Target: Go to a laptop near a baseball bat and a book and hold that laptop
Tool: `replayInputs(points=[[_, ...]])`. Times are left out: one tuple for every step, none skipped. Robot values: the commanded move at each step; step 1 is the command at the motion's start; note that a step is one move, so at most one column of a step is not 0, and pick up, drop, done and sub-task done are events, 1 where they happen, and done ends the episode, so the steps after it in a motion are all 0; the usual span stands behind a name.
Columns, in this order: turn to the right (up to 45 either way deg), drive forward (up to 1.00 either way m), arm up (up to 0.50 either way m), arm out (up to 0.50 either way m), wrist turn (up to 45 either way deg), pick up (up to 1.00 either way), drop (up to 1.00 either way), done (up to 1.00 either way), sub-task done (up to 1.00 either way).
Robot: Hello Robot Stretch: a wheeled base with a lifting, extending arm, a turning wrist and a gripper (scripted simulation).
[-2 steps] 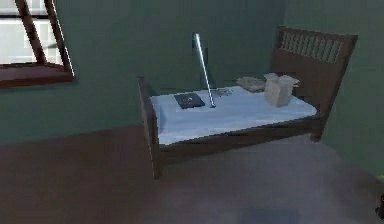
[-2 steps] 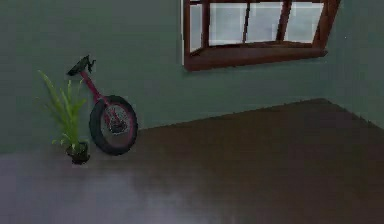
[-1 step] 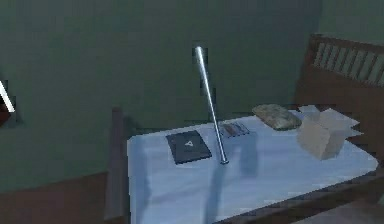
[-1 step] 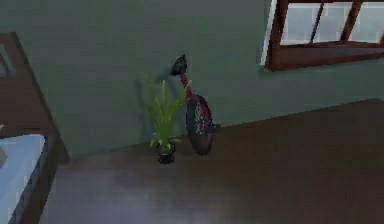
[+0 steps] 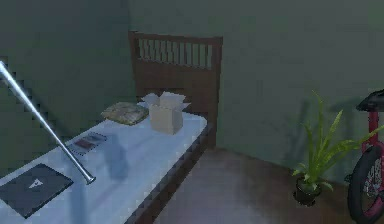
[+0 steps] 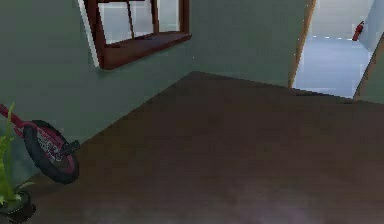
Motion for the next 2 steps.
replayInputs(points=[[24.0, 0.0, 0.0, 0.0, 0.0, 0.0, 0.0, 0.0, 0.0], [0.0, 0.45, 0.0, 0.0, 0.0, 0.0, 0.0, 0.0, 0.0]])
